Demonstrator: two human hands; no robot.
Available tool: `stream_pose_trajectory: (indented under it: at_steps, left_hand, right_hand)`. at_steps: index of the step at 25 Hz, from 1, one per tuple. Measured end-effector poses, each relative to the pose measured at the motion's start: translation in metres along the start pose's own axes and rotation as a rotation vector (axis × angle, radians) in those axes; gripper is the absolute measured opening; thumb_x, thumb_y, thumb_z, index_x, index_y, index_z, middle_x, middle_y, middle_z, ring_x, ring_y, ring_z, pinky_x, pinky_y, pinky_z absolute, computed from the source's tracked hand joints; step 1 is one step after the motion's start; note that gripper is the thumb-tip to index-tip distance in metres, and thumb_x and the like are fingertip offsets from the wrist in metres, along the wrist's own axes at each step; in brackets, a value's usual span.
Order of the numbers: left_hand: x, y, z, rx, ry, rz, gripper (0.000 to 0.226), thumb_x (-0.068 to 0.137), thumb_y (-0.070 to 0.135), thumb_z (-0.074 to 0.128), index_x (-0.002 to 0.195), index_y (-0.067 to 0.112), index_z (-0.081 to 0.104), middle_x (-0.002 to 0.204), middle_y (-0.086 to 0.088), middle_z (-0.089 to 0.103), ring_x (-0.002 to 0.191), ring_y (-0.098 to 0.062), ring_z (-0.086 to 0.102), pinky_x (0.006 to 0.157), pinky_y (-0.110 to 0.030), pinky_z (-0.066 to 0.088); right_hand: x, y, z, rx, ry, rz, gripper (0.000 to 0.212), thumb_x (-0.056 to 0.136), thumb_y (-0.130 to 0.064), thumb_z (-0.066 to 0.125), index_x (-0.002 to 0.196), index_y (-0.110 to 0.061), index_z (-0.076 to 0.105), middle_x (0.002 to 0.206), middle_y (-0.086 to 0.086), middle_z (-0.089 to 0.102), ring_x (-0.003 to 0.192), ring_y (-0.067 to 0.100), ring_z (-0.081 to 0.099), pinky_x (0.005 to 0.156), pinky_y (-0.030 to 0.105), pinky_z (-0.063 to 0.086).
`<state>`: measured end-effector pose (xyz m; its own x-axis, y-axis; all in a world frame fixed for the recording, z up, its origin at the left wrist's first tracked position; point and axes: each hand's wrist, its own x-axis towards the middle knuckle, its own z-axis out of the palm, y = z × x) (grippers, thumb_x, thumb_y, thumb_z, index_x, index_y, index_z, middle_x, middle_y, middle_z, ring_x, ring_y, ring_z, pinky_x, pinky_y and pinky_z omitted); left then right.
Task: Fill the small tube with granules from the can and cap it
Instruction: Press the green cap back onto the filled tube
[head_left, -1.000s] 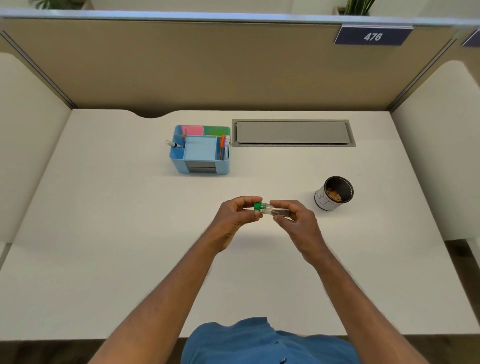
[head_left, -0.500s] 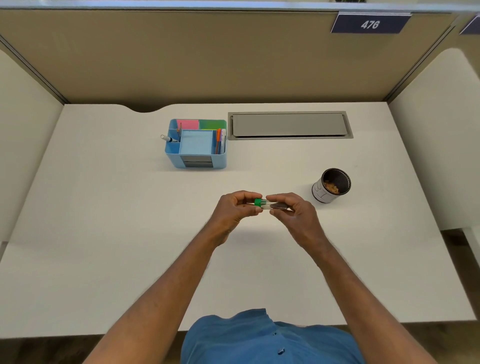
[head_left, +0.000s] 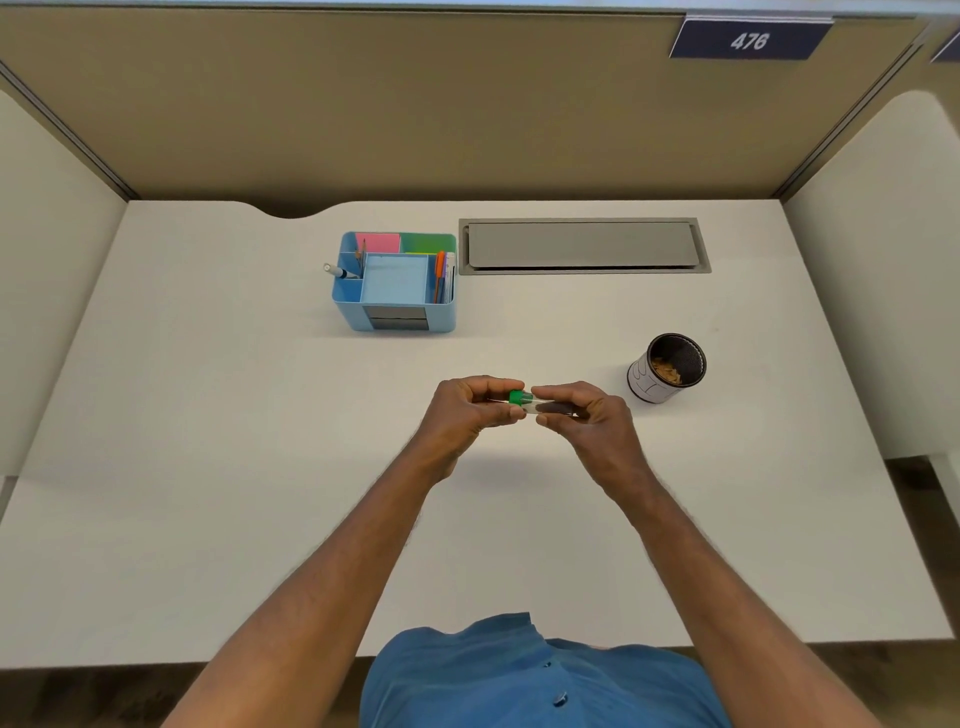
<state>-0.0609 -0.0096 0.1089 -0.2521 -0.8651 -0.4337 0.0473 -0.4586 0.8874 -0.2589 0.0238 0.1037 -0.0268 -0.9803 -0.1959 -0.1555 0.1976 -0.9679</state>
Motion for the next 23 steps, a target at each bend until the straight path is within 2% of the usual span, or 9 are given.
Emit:
stream_pose_trajectory:
  at_steps: [5,10,12,15,18,21,23]
  left_hand:
    - [-0.001,0.003,-0.012,0.011,0.018,0.005,0.031,0.081,-0.003,0.08,0.102,0.02,0.08,0.101,-0.009,0.08,0.095,-0.021,0.077,0.078,-0.021,0.06]
    - [-0.005,0.002,-0.036,0.057,0.032,0.001,0.029,0.082,0.001,0.081,0.102,0.022,0.08,0.096,-0.001,0.081,0.092,-0.017,0.077,0.074,-0.019,0.059]
    - [-0.005,0.003,-0.051,0.101,0.047,0.012,0.029,0.081,0.002,0.082,0.102,0.021,0.078,0.092,0.001,0.08,0.089,-0.014,0.077,0.073,-0.019,0.06]
    - [-0.004,0.004,-0.069,0.118,0.116,0.03,0.027,0.079,0.002,0.084,0.1,0.013,0.07,0.091,-0.008,0.079,0.087,-0.021,0.077,0.078,-0.03,0.064]
    - [0.001,0.007,-0.089,0.229,0.189,0.056,0.026,0.079,0.009,0.085,0.097,0.018,0.069,0.093,-0.007,0.077,0.087,-0.022,0.077,0.08,-0.032,0.064]
    - [0.011,0.012,-0.112,0.277,0.209,0.052,0.024,0.081,0.015,0.085,0.098,0.022,0.069,0.096,-0.002,0.076,0.088,-0.019,0.076,0.081,-0.03,0.063]
    - [0.019,0.017,-0.128,0.262,0.224,0.042,0.023,0.083,0.018,0.084,0.1,0.022,0.07,0.098,-0.001,0.076,0.089,-0.018,0.076,0.08,-0.027,0.063]
  right_hand:
    - [0.001,-0.001,0.014,0.049,-0.003,0.003,0.035,0.083,0.007,0.078,0.112,-0.013,0.079,0.11,0.005,0.077,0.101,0.017,0.077,0.09,0.027,0.06]
    - [0.006,-0.002,0.036,0.03,-0.042,0.014,0.035,0.084,0.004,0.079,0.113,-0.016,0.079,0.111,0.0,0.078,0.101,0.014,0.077,0.092,0.027,0.06]
    - [0.01,-0.003,0.05,-0.057,-0.071,-0.013,0.032,0.086,-0.001,0.079,0.113,-0.019,0.079,0.111,-0.005,0.078,0.102,0.011,0.076,0.093,0.026,0.059]
    - [0.02,-0.007,0.072,-0.32,-0.096,-0.132,0.027,0.088,-0.012,0.079,0.114,-0.021,0.074,0.111,-0.011,0.075,0.104,0.007,0.07,0.09,0.02,0.054]
    - [0.037,-0.017,0.1,-0.565,-0.105,-0.258,0.027,0.089,-0.026,0.08,0.113,-0.022,0.069,0.109,-0.011,0.072,0.099,0.008,0.064,0.085,0.02,0.049]
    - [0.054,-0.025,0.129,-0.648,-0.142,-0.298,0.029,0.091,-0.028,0.077,0.115,-0.025,0.063,0.11,-0.008,0.07,0.094,0.007,0.058,0.076,0.017,0.044]
    - [0.066,-0.031,0.146,-0.663,-0.175,-0.29,0.031,0.093,-0.026,0.075,0.12,-0.028,0.058,0.113,-0.006,0.069,0.096,0.007,0.058,0.076,0.015,0.044]
